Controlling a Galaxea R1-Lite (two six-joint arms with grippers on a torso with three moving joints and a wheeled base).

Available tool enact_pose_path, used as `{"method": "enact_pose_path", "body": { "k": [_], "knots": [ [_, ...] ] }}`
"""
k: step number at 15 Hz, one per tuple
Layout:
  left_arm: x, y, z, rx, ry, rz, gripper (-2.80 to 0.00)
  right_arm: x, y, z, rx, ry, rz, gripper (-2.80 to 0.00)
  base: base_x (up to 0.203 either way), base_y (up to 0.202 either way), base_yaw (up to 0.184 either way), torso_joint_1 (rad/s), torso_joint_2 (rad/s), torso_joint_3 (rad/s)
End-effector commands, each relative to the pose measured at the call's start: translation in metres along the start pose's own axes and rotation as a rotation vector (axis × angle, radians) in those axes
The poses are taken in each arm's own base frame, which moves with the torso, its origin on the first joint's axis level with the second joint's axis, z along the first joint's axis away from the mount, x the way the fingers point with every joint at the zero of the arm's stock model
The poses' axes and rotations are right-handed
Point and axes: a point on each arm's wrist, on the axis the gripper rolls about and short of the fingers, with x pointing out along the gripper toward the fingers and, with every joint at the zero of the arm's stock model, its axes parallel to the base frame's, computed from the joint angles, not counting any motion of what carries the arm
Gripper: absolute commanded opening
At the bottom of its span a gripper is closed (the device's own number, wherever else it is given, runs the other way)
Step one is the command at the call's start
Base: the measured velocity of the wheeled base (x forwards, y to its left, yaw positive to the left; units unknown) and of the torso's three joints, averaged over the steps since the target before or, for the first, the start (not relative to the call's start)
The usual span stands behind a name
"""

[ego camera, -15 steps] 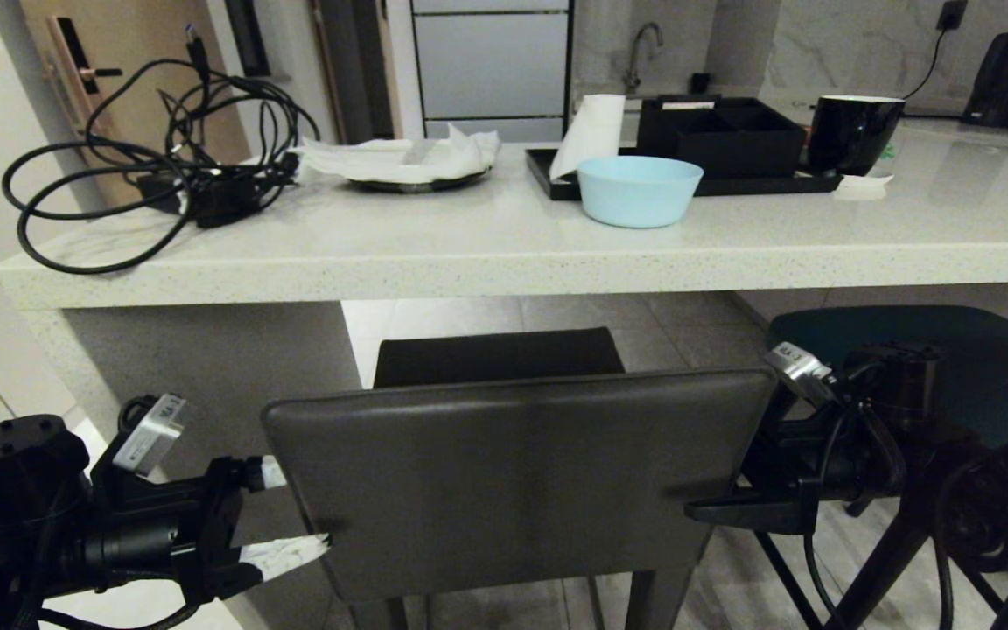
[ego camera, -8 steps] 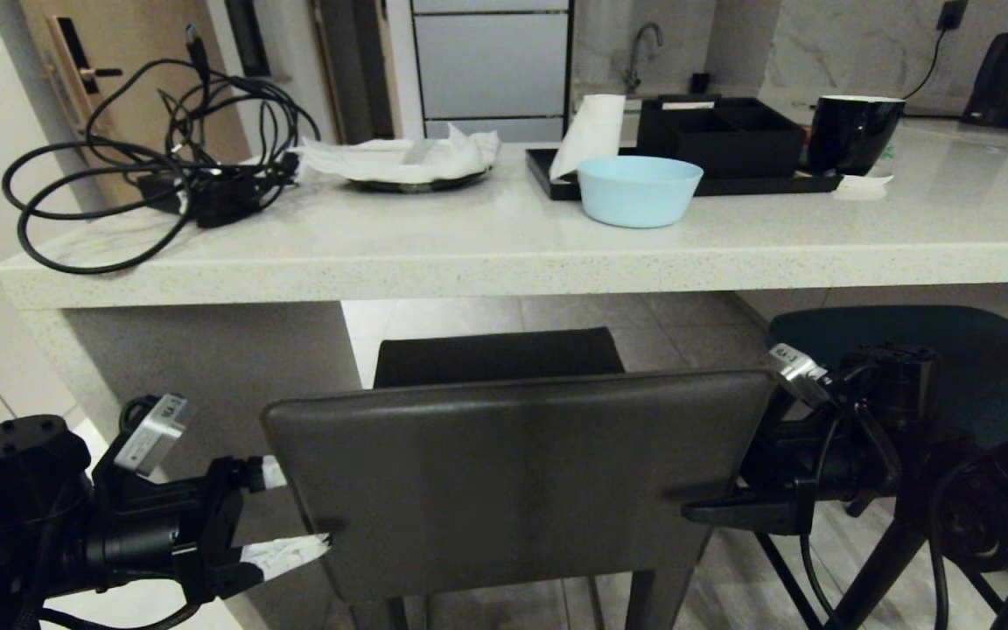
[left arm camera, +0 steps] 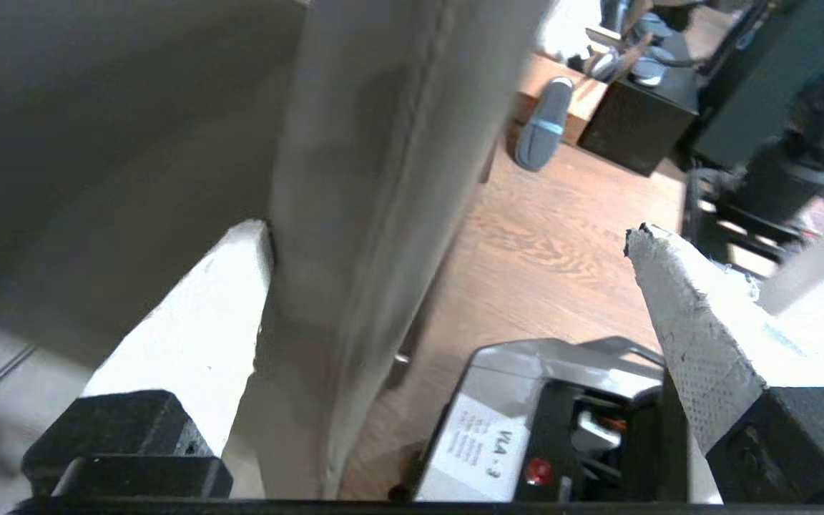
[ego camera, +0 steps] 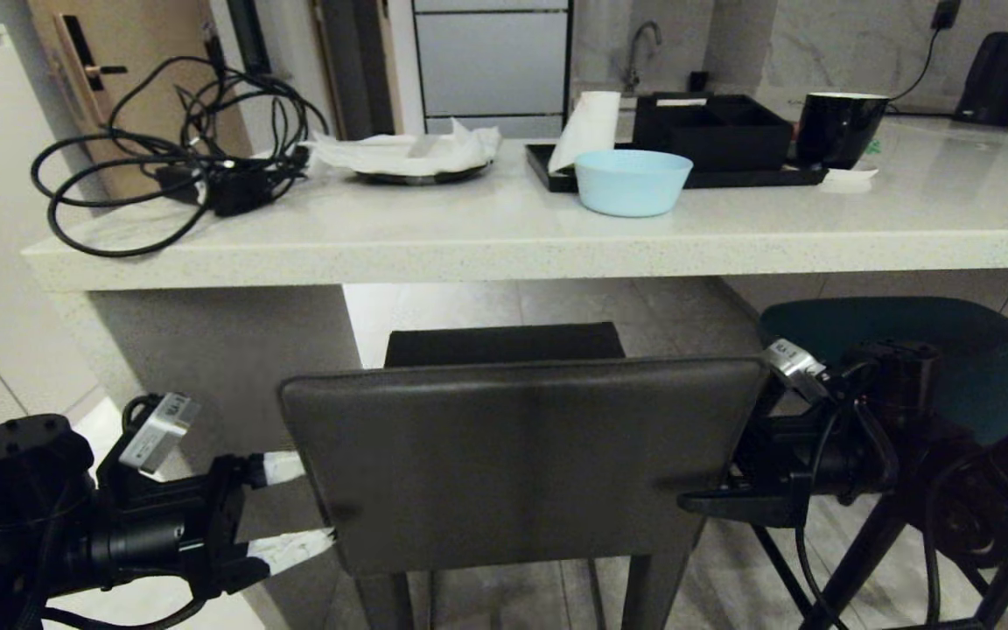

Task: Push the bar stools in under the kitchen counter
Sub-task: Pull the gray chair out from under the dining table

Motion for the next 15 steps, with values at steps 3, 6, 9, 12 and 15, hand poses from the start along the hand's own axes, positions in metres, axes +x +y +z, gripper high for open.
{"method": "enact_pose_path", "body": {
  "k": [3, 6, 9, 12, 15],
  "knots": [
    [0.004, -0.002, 0.001, 0.007, 0.0, -0.025, 0.0, 0.0, 0.001, 0.001, -0.005, -0.002, 0.013, 0.0, -0.194, 0.0, -0.003, 0.004, 0.0, 0.003],
    [0.004, -0.002, 0.001, 0.005, 0.001, -0.025, 0.0, -0.001, 0.001, 0.001, -0.01, -0.004, 0.011, 0.0, -0.198, 0.0, -0.001, 0.001, 0.01, 0.002],
    [0.004, -0.002, 0.001, 0.005, 0.001, -0.027, 0.0, -0.001, 0.0, 0.001, -0.009, -0.003, 0.011, 0.0, -0.193, 0.0, 0.0, 0.0, 0.0, 0.001],
    [0.005, -0.001, 0.001, 0.006, 0.001, -0.026, 0.0, -0.001, 0.0, 0.0, -0.007, -0.004, 0.008, 0.0, -0.196, 0.0, 0.0, 0.004, 0.0, 0.005],
    [0.007, 0.012, 0.0, 0.009, -0.004, 0.027, 0.0, -0.003, 0.0, 0.0, -0.005, -0.004, 0.004, 0.0, -0.187, 0.0, -0.002, 0.004, 0.0, 0.005]
  ]
}}
